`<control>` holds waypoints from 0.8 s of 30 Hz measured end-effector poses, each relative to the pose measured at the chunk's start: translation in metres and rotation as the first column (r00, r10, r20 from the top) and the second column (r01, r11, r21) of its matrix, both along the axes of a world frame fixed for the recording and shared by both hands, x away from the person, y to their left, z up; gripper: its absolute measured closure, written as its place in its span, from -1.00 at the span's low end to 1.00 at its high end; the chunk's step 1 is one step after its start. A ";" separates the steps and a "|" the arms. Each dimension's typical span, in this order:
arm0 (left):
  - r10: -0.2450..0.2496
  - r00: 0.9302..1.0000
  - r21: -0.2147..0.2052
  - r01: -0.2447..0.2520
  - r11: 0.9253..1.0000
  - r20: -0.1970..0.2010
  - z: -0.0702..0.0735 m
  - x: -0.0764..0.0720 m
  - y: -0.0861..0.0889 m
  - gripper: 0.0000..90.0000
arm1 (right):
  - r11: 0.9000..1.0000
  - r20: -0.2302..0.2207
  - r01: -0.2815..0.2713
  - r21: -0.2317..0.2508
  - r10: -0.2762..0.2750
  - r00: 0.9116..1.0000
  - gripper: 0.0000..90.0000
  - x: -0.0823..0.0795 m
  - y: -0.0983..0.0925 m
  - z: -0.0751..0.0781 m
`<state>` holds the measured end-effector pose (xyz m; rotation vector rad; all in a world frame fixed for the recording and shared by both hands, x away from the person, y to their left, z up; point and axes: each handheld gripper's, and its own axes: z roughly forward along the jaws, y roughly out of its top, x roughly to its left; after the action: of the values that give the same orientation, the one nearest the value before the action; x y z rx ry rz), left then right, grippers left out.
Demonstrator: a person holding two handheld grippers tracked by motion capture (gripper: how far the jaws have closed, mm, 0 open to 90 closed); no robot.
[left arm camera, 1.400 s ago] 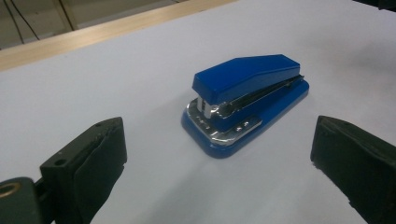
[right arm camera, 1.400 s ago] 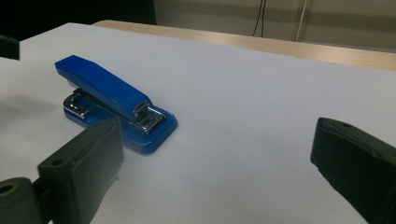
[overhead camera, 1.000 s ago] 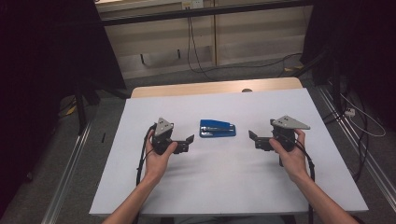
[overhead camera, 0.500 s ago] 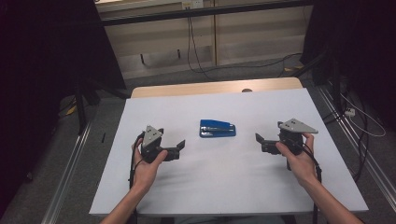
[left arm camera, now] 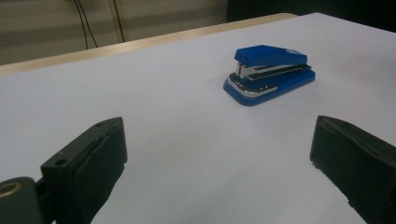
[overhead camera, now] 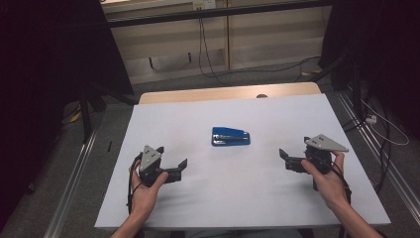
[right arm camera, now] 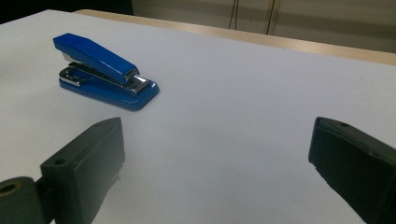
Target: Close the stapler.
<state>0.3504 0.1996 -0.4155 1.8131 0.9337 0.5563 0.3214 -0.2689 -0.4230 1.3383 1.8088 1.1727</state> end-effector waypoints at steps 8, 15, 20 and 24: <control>0.019 1.000 0.025 -0.020 1.000 0.009 -0.002 -0.014 0.014 -0.91 | 1.000 0.014 -0.011 0.002 0.011 1.000 -0.91 -0.018 -0.009 -0.002; 0.014 1.000 0.029 -0.014 0.999 -0.006 -0.004 -0.026 0.021 -0.91 | 1.000 0.030 0.003 0.011 -0.004 1.000 -0.91 -0.030 -0.012 -0.005; 0.021 1.000 0.027 -0.020 0.999 -0.018 -0.004 -0.029 0.024 -0.91 | 1.000 0.032 0.011 0.012 -0.011 0.999 -0.92 -0.035 -0.015 -0.005; 0.029 1.000 0.033 -0.029 0.999 -0.005 -0.006 -0.030 0.025 -0.91 | 1.000 0.043 0.022 0.021 -0.022 0.999 -0.93 -0.040 -0.016 -0.007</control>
<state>0.3200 0.2250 -0.4216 1.8332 0.9614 0.5881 0.2815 -0.2853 -0.4298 1.3308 1.7517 1.2023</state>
